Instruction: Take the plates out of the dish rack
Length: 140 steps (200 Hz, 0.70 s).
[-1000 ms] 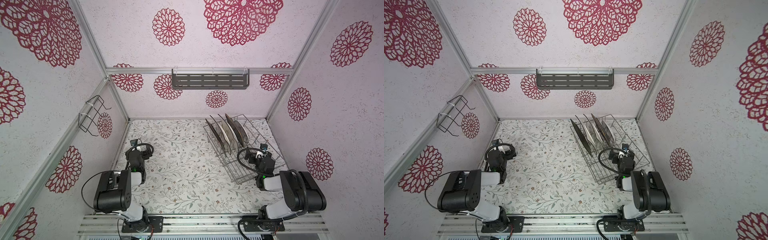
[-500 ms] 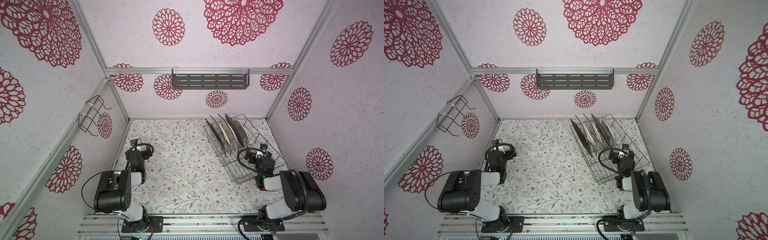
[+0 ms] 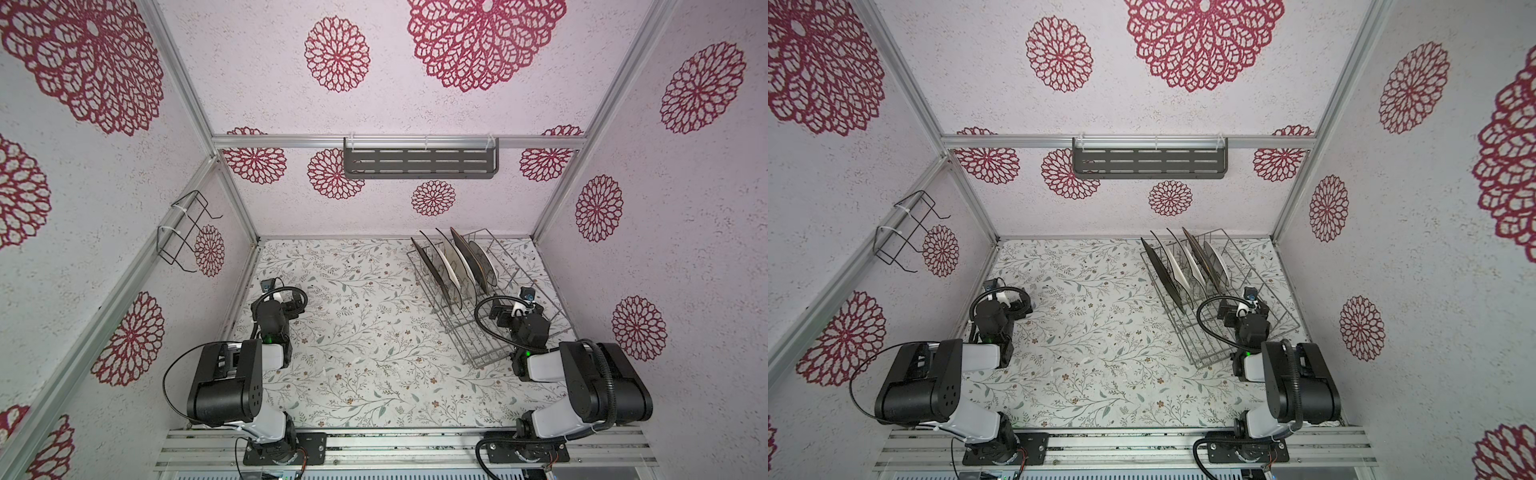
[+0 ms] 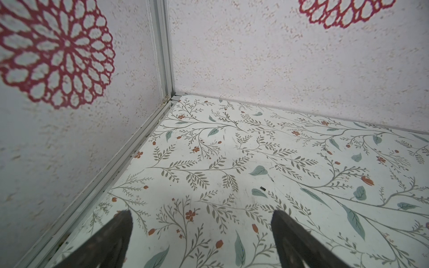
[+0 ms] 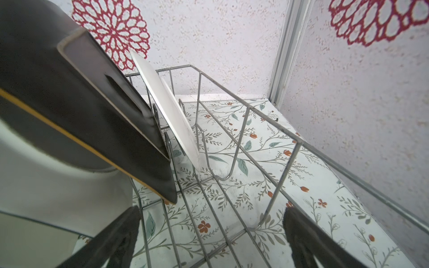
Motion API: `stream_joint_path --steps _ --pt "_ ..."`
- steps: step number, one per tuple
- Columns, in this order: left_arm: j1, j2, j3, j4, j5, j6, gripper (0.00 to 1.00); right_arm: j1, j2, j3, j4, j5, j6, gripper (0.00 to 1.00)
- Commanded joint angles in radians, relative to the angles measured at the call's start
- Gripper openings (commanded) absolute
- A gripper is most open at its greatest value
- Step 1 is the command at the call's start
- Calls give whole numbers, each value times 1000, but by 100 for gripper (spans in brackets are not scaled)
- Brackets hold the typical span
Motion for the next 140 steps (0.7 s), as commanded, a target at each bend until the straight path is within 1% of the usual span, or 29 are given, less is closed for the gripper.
stream_joint_path --steps 1,140 --pt "-3 -6 5 3 15 10 97 2 12 -6 -19 -12 -3 99" --pt "13 -6 12 -11 39 -1 97 2 12 -5 -20 -14 -2 99"
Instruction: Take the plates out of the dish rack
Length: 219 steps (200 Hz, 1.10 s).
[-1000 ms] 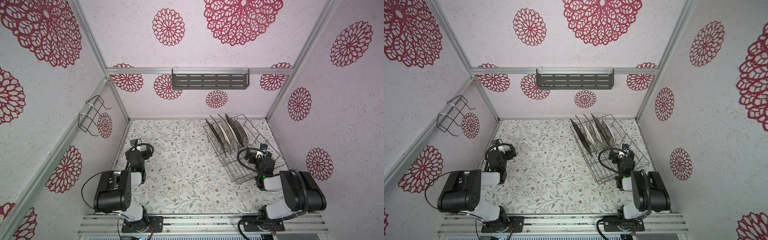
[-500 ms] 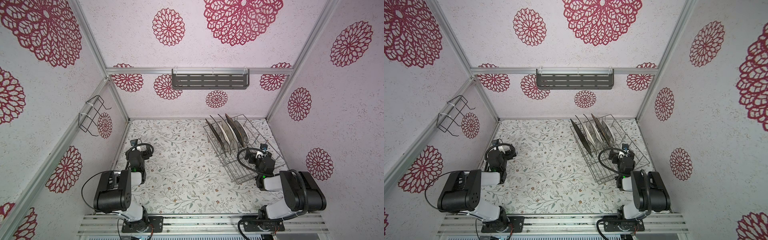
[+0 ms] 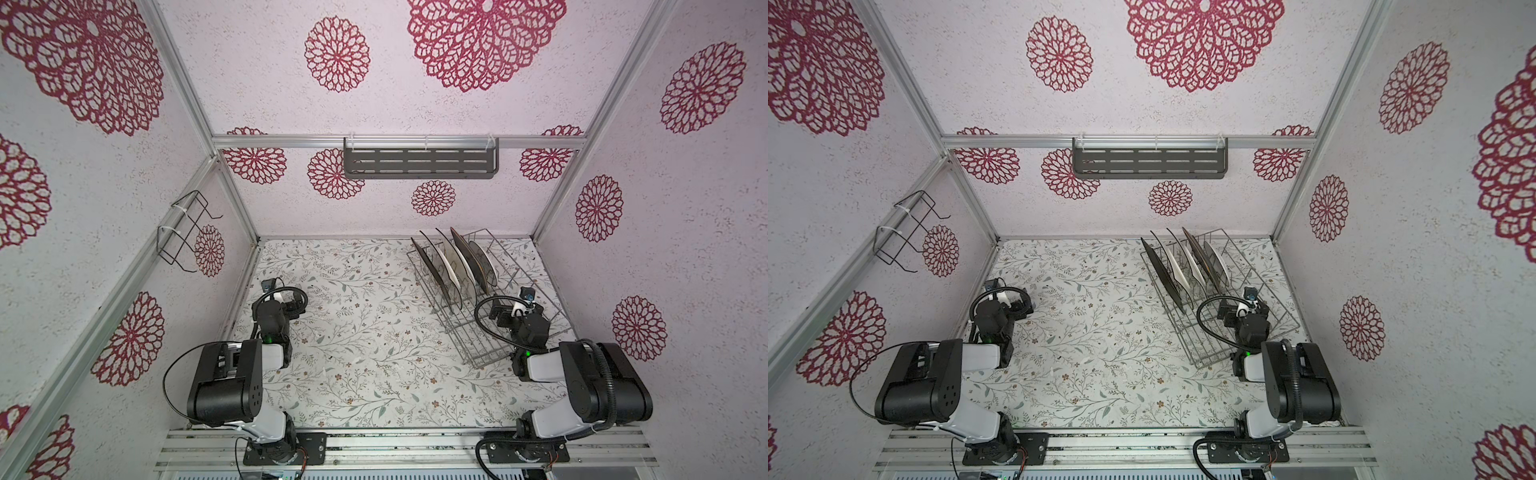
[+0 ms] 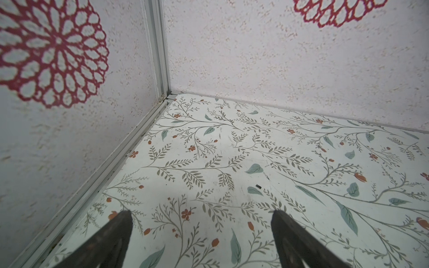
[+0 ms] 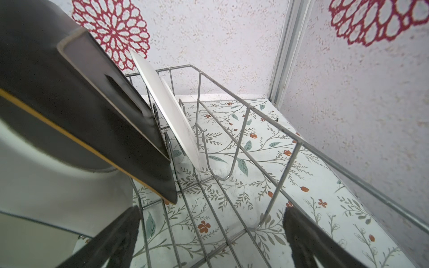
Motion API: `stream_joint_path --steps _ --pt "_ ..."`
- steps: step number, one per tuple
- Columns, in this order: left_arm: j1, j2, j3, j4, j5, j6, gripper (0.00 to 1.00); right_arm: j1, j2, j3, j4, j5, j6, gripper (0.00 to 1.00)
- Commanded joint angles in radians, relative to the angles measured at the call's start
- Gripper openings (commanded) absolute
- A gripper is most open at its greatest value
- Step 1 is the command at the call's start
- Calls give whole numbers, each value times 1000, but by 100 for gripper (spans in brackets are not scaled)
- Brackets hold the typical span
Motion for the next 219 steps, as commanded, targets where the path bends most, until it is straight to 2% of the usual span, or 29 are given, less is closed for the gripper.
stream_joint_path --steps 1,36,55,81,130,151,166,176,190,219 --pt "6 -6 12 -5 17 2 97 3 12 -6 -20 -14 -2 99" --pt "-16 -32 6 -14 7 27 97 3 -46 -49 16 -88 -34 99" --pt "-86 -80 -16 -9 -117 70 97 2 -94 -29 -61 -95 -36 99" --pt "-154 -122 -49 24 -211 122 97 2 -161 -15 -145 -96 -35 99" --pt "-332 -150 11 -143 -396 176 97 2 -345 16 -291 -148 -30 99" --pt "-412 -175 49 -242 -464 186 97 6 -444 90 -478 -156 -17 99" --pt "-487 -187 87 -295 -578 239 97 25 -501 192 -710 -123 -26 99" --pt "-519 -205 107 -342 -606 252 97 46 -522 262 -858 -81 -38 99" --pt "-548 -236 119 -374 -608 255 97 76 -546 346 -1030 -5 -43 99" --pt "-576 -331 179 -568 -508 117 97 153 -573 497 -1313 124 -28 99"
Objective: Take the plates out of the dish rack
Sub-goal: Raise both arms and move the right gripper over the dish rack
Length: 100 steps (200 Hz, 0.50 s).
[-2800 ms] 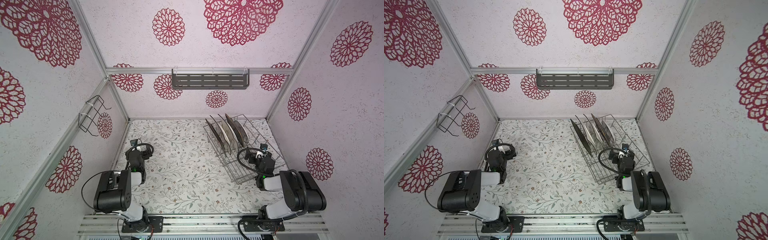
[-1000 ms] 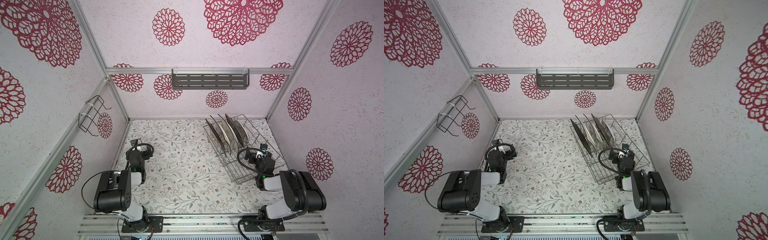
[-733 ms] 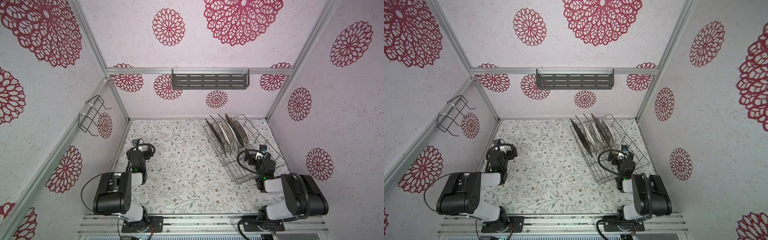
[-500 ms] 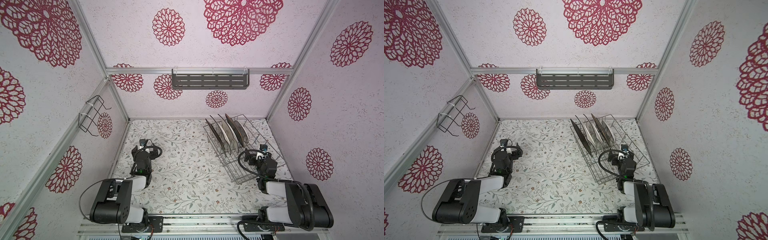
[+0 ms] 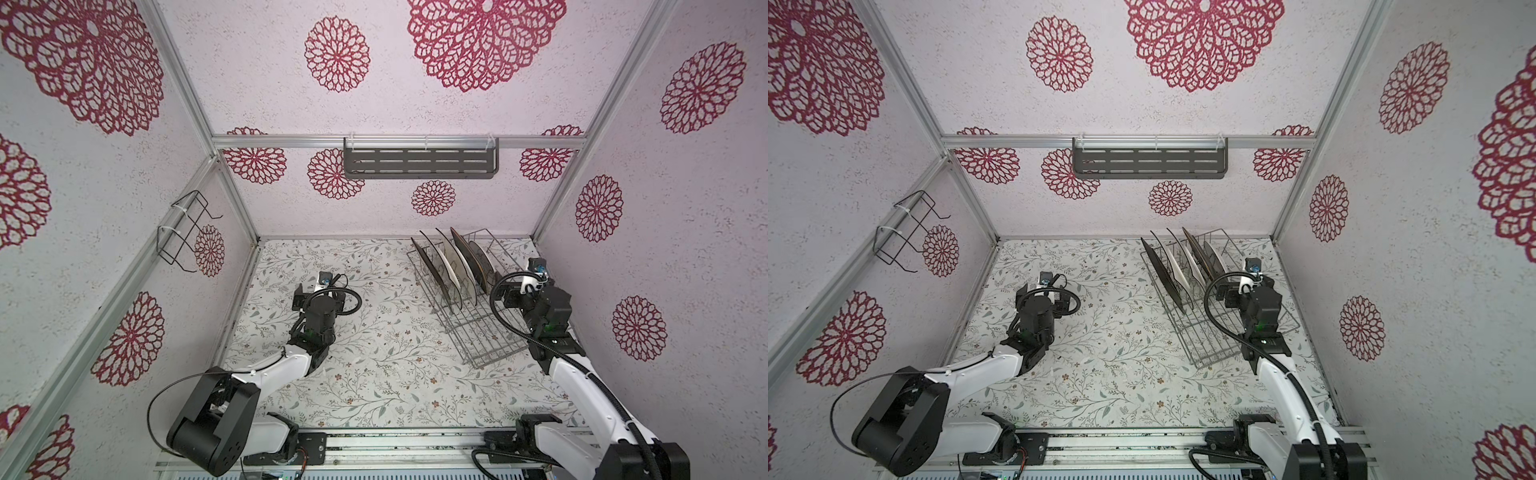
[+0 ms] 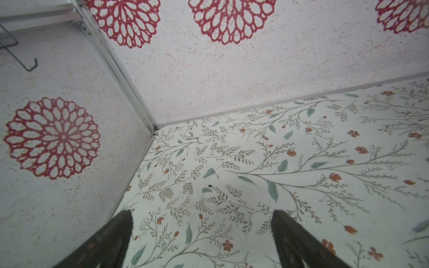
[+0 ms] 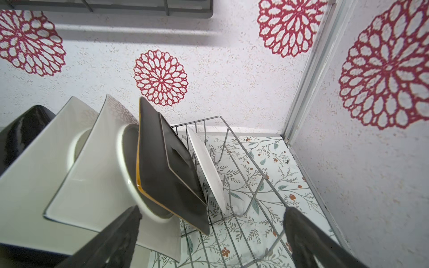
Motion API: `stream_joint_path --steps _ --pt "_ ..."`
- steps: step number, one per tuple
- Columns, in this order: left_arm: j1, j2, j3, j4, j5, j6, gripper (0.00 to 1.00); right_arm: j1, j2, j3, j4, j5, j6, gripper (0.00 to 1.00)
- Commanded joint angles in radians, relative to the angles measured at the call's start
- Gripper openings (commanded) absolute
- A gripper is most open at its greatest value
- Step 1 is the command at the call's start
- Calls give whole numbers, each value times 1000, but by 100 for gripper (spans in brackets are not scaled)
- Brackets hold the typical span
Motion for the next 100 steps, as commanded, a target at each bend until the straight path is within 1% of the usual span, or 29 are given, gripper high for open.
stream_joint_path --steps 1,13,22,42,74,87,100 --pt "-18 -79 55 -187 32 -90 97 56 -28 114 -361 139 0 99" --pt "-25 -118 86 -273 98 -171 97 80 -21 185 -474 171 51 99" --pt "-32 -139 106 -333 148 -223 97 87 -5 256 -559 173 100 99" --pt "-48 -165 142 -442 210 -319 97 103 56 403 -717 160 180 99" --pt "-53 -168 188 -607 279 -506 97 141 201 599 -906 162 198 99" --pt "-55 -164 184 -623 315 -560 97 174 271 681 -977 164 188 99" --pt "-55 -155 170 -626 294 -623 97 219 331 759 -1046 192 173 99"
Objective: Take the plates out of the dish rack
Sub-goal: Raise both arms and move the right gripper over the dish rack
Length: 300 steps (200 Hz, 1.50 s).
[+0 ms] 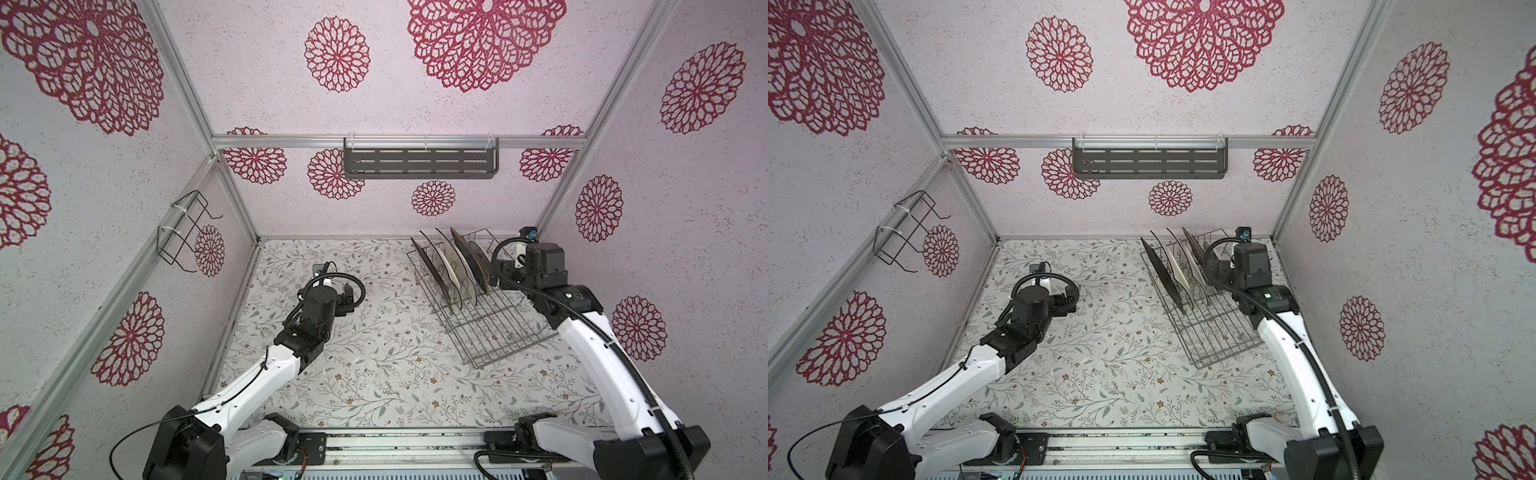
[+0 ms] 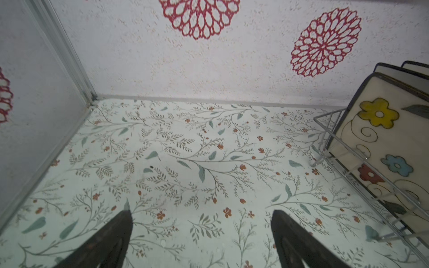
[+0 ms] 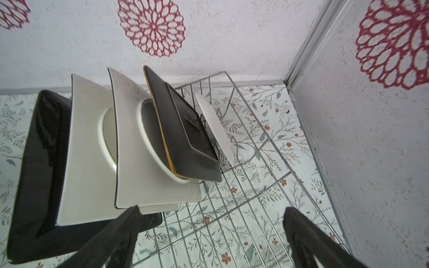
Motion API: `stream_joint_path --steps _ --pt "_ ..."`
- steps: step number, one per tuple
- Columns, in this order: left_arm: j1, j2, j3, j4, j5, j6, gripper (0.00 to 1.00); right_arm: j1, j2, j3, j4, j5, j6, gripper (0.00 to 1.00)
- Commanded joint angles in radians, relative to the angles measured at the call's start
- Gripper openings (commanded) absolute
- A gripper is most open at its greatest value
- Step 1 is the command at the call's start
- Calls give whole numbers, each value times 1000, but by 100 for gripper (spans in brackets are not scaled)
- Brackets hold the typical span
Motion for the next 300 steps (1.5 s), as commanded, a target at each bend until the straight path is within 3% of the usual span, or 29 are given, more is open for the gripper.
stream_joint_path --steps 1,23,66,148,188,232,300 --pt "-7 10 -5 -100 44 -178 97 71 87 132 -223 55 13 99" --pt "-9 5 -20 -108 49 -214 97 132 182 276 -365 124 27 99" --pt "-12 -83 -28 -109 170 -282 97 191 357 544 -633 208 82 99" --pt "-11 -62 -40 -84 198 -305 97 248 625 874 -710 242 72 97" --pt "-12 -46 -31 -69 202 -297 97 251 747 1024 -766 261 35 79" --pt "-12 -30 -55 -9 221 -283 97 251 805 1056 -749 275 25 56" --pt "-12 14 -33 -3 224 -254 97 251 858 1055 -724 282 12 44"
